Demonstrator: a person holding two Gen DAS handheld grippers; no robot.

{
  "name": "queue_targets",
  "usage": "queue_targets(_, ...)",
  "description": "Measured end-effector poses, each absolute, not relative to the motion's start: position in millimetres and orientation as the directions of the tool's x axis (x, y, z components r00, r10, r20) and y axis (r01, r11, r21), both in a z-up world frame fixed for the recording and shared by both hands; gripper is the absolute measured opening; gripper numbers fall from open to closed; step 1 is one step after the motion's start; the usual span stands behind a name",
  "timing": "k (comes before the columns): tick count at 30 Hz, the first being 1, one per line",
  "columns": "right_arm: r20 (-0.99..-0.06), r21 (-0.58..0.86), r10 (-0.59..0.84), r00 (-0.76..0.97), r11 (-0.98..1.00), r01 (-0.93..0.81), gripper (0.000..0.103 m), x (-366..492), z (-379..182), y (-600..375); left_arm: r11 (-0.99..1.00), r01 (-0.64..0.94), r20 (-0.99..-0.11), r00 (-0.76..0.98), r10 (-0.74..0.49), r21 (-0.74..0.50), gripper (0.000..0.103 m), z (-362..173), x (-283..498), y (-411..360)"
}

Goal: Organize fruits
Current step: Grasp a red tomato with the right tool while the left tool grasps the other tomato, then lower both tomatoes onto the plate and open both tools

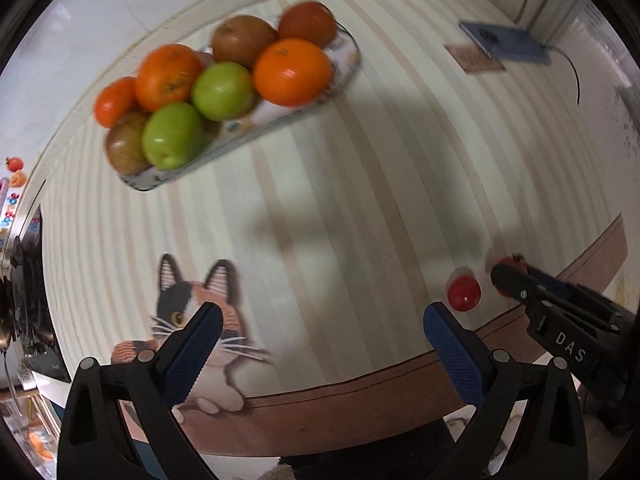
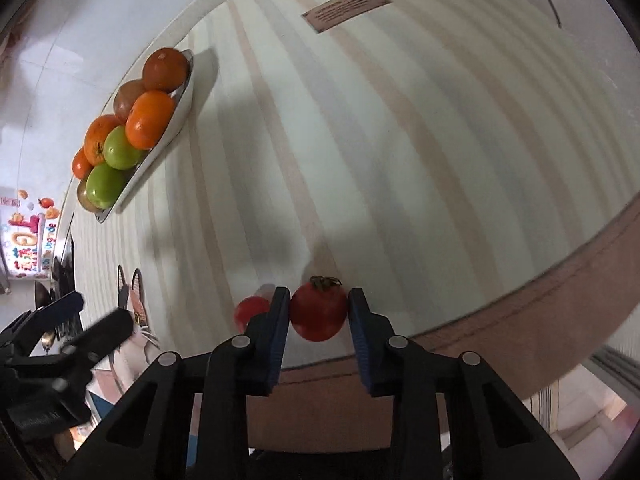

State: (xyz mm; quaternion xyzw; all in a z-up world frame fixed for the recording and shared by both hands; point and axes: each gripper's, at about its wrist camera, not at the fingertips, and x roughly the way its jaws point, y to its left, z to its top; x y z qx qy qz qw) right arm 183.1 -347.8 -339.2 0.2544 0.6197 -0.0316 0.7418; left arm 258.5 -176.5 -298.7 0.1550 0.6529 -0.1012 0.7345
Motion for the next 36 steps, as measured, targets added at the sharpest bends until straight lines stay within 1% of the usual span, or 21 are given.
queue_targets(2,-0.934,0.334,0.254,0.251,0.872,0.359,0.032,180,-336,-350,0.925,0.37,-0.993,0.107,0.046,0.083,0.103,-306,257,-185)
queue_targets(7,-0.933,0.329,0.226,0.279,0.849,0.413,0.032,162,-326,-377,0.904,0.427,-0.999,0.044,0.005,0.023,0.103,-324,250,-216)
queue_targets(9,-0.935,0.324,0.214,0.285,0.842,0.431,0.032,157,-323,-387,0.891,0.454,-1.0,0.026,-0.015,-0.002,0.101,-331,247,-229)
queue_targets(10,-0.935,0.324,0.21,0.287,0.838,0.44,0.032,154,-322,-393,0.883,0.468,-0.999,0.027,-0.023,-0.007,0.095,-333,245,-235)
queue_targets(11,-0.935,0.323,0.206,0.29,0.832,0.45,0.032,151,-320,-398,0.877,0.48,-0.999,0.031,-0.026,-0.008,0.082,-335,243,-240)
queue_targets(12,-0.935,0.323,0.203,0.292,0.83,0.456,0.032,150,-319,-402,0.871,0.492,-0.999,0.026,-0.034,-0.017,0.075,-337,241,-245)
queue_targets(13,-0.935,0.321,0.198,0.295,0.826,0.464,0.032,148,-318,-404,0.867,0.498,-0.999,0.013,-0.036,-0.025,0.066,-340,240,-249)
queue_targets(14,-0.935,0.321,0.196,0.297,0.823,0.469,0.032,147,-317,-407,0.865,0.501,-0.999,0.0,-0.04,-0.034,0.06,-343,238,-253)
queue_targets(15,-0.933,0.326,0.196,0.303,0.816,0.476,0.032,145,-316,-410,0.864,0.502,-0.999,-0.004,-0.042,-0.039,0.059,-345,238,-254)
queue_targets(16,-0.931,0.331,0.198,0.307,0.811,0.482,0.032,144,-316,-410,0.863,0.503,-0.999,-0.009,-0.045,-0.044,0.055,-346,237,-256)
queue_targets(17,-0.93,0.333,0.198,0.309,0.809,0.484,0.032,144,-315,-411,0.862,0.505,-0.999,-0.014,-0.05,-0.05,0.048,-348,236,-257)
queue_targets(19,-0.927,0.339,0.199,0.318,0.806,0.486,0.032,144,-313,-411,0.859,0.51,-0.999,-0.014,-0.051,-0.051,0.043,-349,236,-259)
queue_targets(21,-0.926,0.342,0.2,0.321,0.806,0.483,0.032,143,-311,-413,0.852,0.52,-0.998,-0.009,-0.067,-0.062,0.035,-350,234,-261)
queue_targets(22,-0.925,0.342,0.202,0.321,0.808,0.479,0.032,145,-311,-412,0.847,0.527,-0.997,-0.009,-0.073,-0.067,0.027,-348,235,-264)
queue_targets(23,-0.925,0.342,0.202,0.321,0.809,0.478,0.032,143,-310,-413,0.843,0.534,-0.997,-0.009,-0.074,-0.068,0.023,-347,235,-270)
queue_targets(28,-0.921,0.348,0.205,0.33,0.814,0.465,0.032,144,-305,-412,0.85,0.521,-0.996,-0.011,-0.091,-0.084,0.023,-343,240,-275)
queue_targets(32,-0.91,0.367,0.217,0.352,0.817,0.444,0.032,151,-297,-408,0.874,0.474,-0.993,-0.006,-0.117,-0.106,0.023,-333,251,-252)
queue_targets(36,-0.888,0.406,0.253,0.383,0.823,0.397,0.032,170,-289,-395,0.91,0.392,-0.987,0.034,-0.16,-0.134,0.023,-305,270,-220)
